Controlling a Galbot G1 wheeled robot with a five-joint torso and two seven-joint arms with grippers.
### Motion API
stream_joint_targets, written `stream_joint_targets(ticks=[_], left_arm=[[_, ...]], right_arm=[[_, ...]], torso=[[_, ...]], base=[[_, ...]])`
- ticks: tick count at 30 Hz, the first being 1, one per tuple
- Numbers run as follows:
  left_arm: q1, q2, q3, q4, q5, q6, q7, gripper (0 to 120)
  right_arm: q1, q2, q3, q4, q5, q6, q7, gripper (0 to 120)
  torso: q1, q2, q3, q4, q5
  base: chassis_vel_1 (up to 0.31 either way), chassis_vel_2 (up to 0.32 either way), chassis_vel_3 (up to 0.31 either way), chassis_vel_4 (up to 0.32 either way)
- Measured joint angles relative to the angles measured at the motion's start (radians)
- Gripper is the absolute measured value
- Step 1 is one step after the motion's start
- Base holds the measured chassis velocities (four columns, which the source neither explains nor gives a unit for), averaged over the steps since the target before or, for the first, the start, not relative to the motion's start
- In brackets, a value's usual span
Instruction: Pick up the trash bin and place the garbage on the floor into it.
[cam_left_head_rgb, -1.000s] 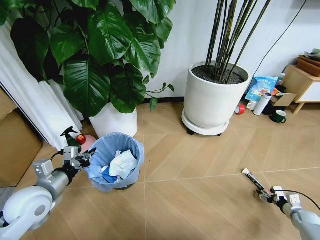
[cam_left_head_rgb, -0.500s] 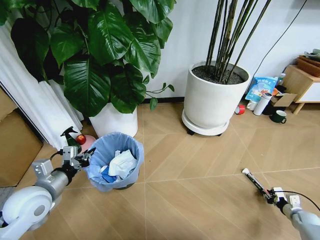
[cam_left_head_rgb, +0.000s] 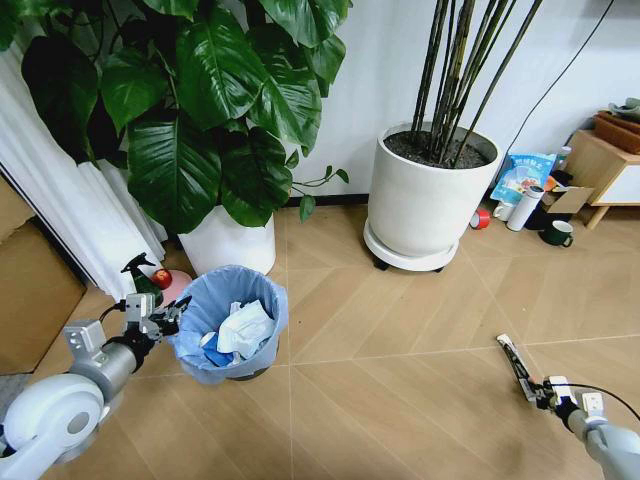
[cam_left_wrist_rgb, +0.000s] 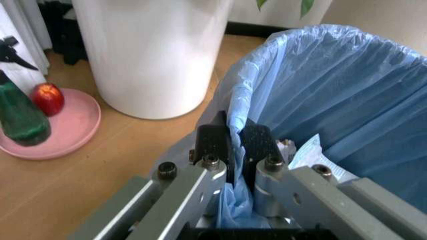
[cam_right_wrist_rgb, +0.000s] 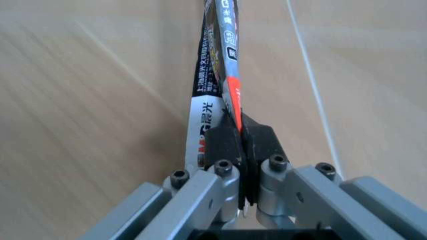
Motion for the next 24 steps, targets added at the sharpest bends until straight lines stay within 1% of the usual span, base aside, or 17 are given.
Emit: stream_joint_targets(ticks=[3, 4, 5, 6, 7, 9, 10, 13, 14, 15, 16, 17, 18, 20, 21, 23, 24], left_arm=[[0.003, 0.002, 0.011, 0.003, 0.003, 0.000, 0.001, 0], [0.004, 0.007, 0.017, 0.005, 0.003, 0.000, 0.001, 0], [0.004, 0.007, 0.017, 0.005, 0.003, 0.000, 0.001, 0], [0.004, 0.009, 0.018, 0.006, 0.003, 0.000, 0.001, 0], [0.003, 0.014, 0.023, 0.008, 0.002, 0.000, 0.000, 0], [0.002, 0.018, 0.029, 0.009, 0.002, 0.000, -0.001, 0], [0.002, 0.018, 0.029, 0.009, 0.002, 0.000, -0.001, 0], [0.004, 0.023, 0.034, 0.008, 0.002, 0.000, -0.002, 0], [0.004, 0.023, 0.034, 0.008, 0.002, 0.000, -0.002, 0], [0.006, 0.024, 0.037, 0.006, 0.002, 0.001, -0.002, 0], [0.007, 0.024, 0.038, 0.005, 0.002, 0.001, -0.002, 0], [0.009, 0.026, 0.040, 0.003, 0.002, 0.002, -0.003, 0], [0.009, 0.026, 0.040, 0.003, 0.002, 0.002, -0.003, 0], [0.011, 0.028, 0.041, 0.002, 0.002, 0.002, -0.003, 0], [0.011, 0.031, 0.041, 0.002, 0.001, 0.002, -0.004, 0], [0.011, 0.035, 0.040, 0.002, 0.000, 0.003, -0.004, 0], [0.011, 0.035, 0.040, 0.002, 0.000, 0.003, -0.004, 0]], right_arm=[[0.044, 0.011, -0.030, 0.051, 0.080, 0.142, -0.139, 0], [0.062, 0.018, -0.056, 0.120, 0.131, 0.187, -0.206, 0], [0.062, 0.018, -0.056, 0.120, 0.131, 0.187, -0.206, 0], [0.068, 0.020, -0.086, 0.184, 0.174, 0.194, -0.238, 0], [0.081, 0.021, -0.145, 0.283, 0.248, 0.197, -0.276, 0], [0.116, 0.025, -0.257, 0.433, 0.346, 0.197, -0.306, 0], [0.116, 0.025, -0.257, 0.433, 0.346, 0.197, -0.306, 0], [0.204, 0.038, -0.444, 0.630, 0.449, 0.197, -0.309, 0], [0.204, 0.038, -0.444, 0.630, 0.449, 0.197, -0.309, 0], [0.249, 0.050, -0.537, 0.703, 0.483, 0.196, -0.305, 0], [0.262, 0.055, -0.562, 0.719, 0.491, 0.195, -0.304, 0], [0.314, 0.087, -0.657, 0.762, 0.513, 0.194, -0.300, 0], [0.314, 0.087, -0.657, 0.762, 0.513, 0.194, -0.300, 0], [0.363, 0.130, -0.735, 0.780, 0.528, 0.192, -0.299, 0], [0.390, 0.167, -0.777, 0.782, 0.538, 0.188, -0.297, 0], [0.422, 0.222, -0.830, 0.783, 0.549, 0.181, -0.294, 0], [0.422, 0.222, -0.830, 0.783, 0.549, 0.181, -0.294, 0]], torso=[[0.000, 0.000, 0.000, 0.0004, -0.0004], [0.000, 0.000, 0.000, 0.0006, 0.0003], [0.000, 0.000, 0.000, 0.0006, 0.0003], [0.000, 0.000, 0.000, 0.0007, 0.0002], [0.000, 0.000, 0.000, 0.0007, -0.0008], [0.000, 0.000, 0.000, 0.0008, -0.0007], [0.000, 0.000, 0.000, 0.0008, -0.0007], [0.000, 0.000, 0.000, 0.0012, -0.0005], [0.000, 0.000, 0.000, 0.0012, -0.0005], [0.000, 0.000, 0.000, 0.0013, -0.0014], [0.000, 0.000, 0.000, 0.0011, -0.0015], [0.000, 0.000, 0.000, 0.0010, -0.0003], [0.000, 0.000, 0.000, 0.0010, -0.0003], [0.000, 0.000, 0.000, 0.0009, -0.0004], [0.000, 0.000, 0.000, 0.0003, -0.0012], [0.000, 0.000, 0.000, 0.0006, -0.0002], [0.000, 0.000, 0.000, 0.0006, -0.0002]], base=[[0.000, 0.000, 0.000, 0.000], [0.000, 0.000, 0.000, 0.000], [0.000, 0.000, 0.000, 0.000], [0.000, 0.000, 0.000, 0.000], [0.000, 0.000, 0.000, 0.000], [0.000, 0.000, 0.000, 0.000], [0.000, 0.000, 0.000, 0.000], [0.000, 0.000, 0.000, 0.000], [0.000, 0.000, 0.000, 0.000], [0.000, 0.000, 0.000, 0.000], [0.000, 0.000, 0.000, 0.000], [0.000, 0.000, 0.000, 0.000], [0.000, 0.000, 0.000, 0.000], [0.000, 0.000, 0.000, 0.000], [0.000, 0.000, 0.000, 0.000], [0.000, 0.000, 0.000, 0.000], [0.000, 0.000, 0.000, 0.000]])
